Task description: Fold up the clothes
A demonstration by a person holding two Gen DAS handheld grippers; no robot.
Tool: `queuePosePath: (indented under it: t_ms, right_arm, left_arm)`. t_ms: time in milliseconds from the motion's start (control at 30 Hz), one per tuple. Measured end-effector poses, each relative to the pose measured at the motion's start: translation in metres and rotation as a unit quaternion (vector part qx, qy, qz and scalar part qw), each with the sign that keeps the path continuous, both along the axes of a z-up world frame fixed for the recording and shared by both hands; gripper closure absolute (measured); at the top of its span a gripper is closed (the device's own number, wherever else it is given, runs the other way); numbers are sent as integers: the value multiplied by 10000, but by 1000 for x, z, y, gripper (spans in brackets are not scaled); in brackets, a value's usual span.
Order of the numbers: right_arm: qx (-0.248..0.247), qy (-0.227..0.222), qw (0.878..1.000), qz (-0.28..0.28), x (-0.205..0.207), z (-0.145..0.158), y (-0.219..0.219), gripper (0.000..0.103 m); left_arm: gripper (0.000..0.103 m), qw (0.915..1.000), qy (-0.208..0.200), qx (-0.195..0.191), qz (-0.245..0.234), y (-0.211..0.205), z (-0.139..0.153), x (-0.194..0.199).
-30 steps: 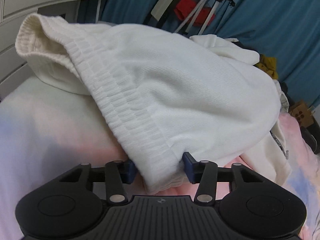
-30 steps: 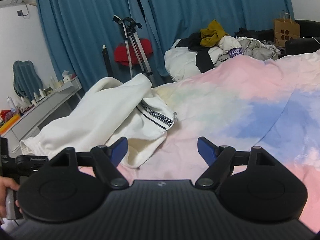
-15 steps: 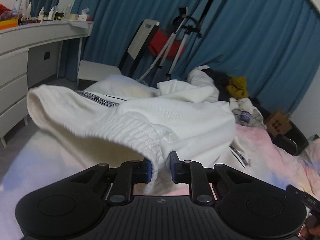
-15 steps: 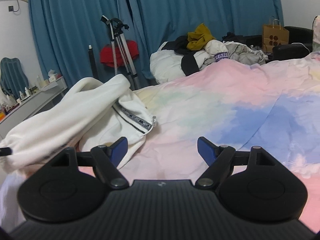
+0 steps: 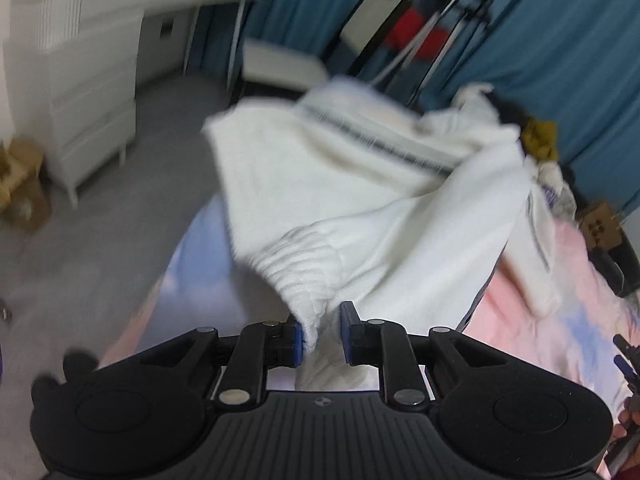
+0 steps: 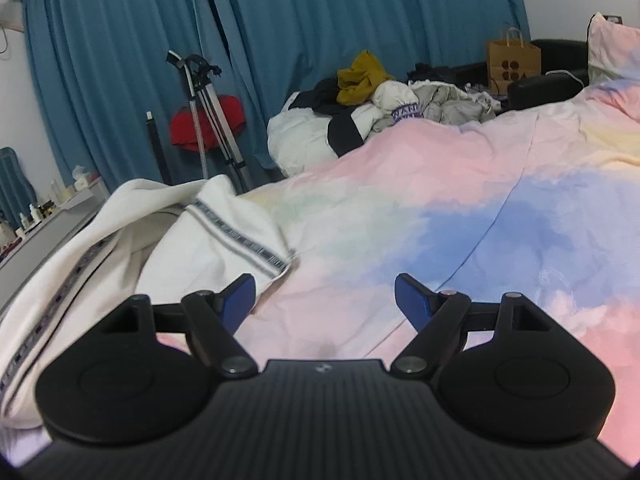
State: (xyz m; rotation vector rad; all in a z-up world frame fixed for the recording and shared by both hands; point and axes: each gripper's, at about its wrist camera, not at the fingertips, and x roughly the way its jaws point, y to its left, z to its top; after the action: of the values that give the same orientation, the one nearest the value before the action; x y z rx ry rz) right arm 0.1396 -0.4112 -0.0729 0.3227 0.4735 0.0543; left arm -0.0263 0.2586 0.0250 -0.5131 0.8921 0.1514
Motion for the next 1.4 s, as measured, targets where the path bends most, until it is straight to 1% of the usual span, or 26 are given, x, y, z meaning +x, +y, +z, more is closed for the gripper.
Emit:
queuePosePath:
  t_ms: [100,133,167,200,267,300,367,433,533,600,667,733,800,867,933,1000,1033,1100,1133,1167,1200,1267,1300,1333,1367,1400]
  right_arm:
    - [38,42,10000,-25,-3,0,-1,24]
    - [51,56,10000,-33,-4,0,-1,24]
    - [64,70,9999,-42,-4,-1,-1,24]
    - [77,84,9999,-50,-5,-1,-1,24]
    - [102,112,9999,-67,-7,-1,-2,24]
    - [115,126,9998,-75,-8,-1,-2,24]
    - [191,127,9996,-156,-12,0,-6,24]
    - [253,99,9993,-271,-14,2,-12,24]
    - [367,89,9982,-468,-13,3,-21,24]
    - [463,125,9971,-586,-11,1,-26,24]
    - [584,233,9962,-608,-6,-3,-28,24]
    - [625,348,9957,-589,-2,-7,-29,24]
    - [580,418,9960,-543,2,-12,-27,24]
    - [533,488,9960,-535,6,-16,-26,24]
    - [505,544,9958,-542,9,-20,-26,24]
    - [471,582,9957,-544,13,-25,-26,24]
    - [447,623,9955,-560,16,-28,-27,24]
    - [441,716,9948,-568,23,-35,-27,24]
    - [486,782,9942,-554,27,-40,-28,24]
    - [553,845,9934,-542,31,-44,-29,24]
    - [617,893,9927,-527,34,-47,-30,24]
    - [689,949,9920,-471,40,-54,-30,24]
    - [726,976,9916,-443,43,-57,-30,24]
    - [705,1001,9916,-415,47,-61,-30,24]
    - [689,1054,9912,-421,51,-65,-31,24]
    - [713,1124,9901,-436,55,-71,-33,24]
  left_arm:
    - [78,9994,-98,42,-314,-6,3,2]
    - [76,9990,-130,56,-419,-8,4,3]
    - [70,9985,-168,89,-514,-11,5,3]
    - [65,9979,-232,224,-557,-17,11,2]
    - [51,9960,-353,519,-643,-29,23,1]
    - [46,9935,-379,809,-701,-36,32,3]
    - [32,9868,-550,1264,-848,-50,50,6]
    - [28,9778,-729,1698,-993,-63,68,10]
    - [22,9646,-1154,2043,-1204,-81,98,28]
    - [19,9517,-1476,2333,-1342,-105,112,50]
    - [19,9462,-1570,2460,-1397,-126,111,85]
    - [19,9397,-1682,2521,-1585,-158,104,127]
    - [19,9297,-1724,2720,-1787,-195,90,172]
    - [19,9145,-1775,2920,-2165,-234,68,218]
    - [19,8975,-1810,3125,-2530,-272,45,264]
    - [20,8813,-1682,3437,-2773,-309,16,311]
    - [20,8758,-1576,3568,-2841,-324,4,332]
    - [21,8676,-1350,3831,-2869,-352,-16,372]
    - [24,8678,-1212,3950,-2760,-361,-26,394]
    - [28,8732,-1076,3971,-2612,-366,-32,414]
    - [29,8781,-952,3987,-2468,-371,-38,432]
    - [30,8863,-842,3966,-2238,-373,-48,463]
    - [31,8874,-759,3972,-2214,-374,-52,470]
    - [44,8884,-676,3977,-2190,-375,-56,477]
    - [61,8894,-593,3982,-2166,-376,-59,484]
    - [71,8903,-510,3986,-2142,-376,-63,491]
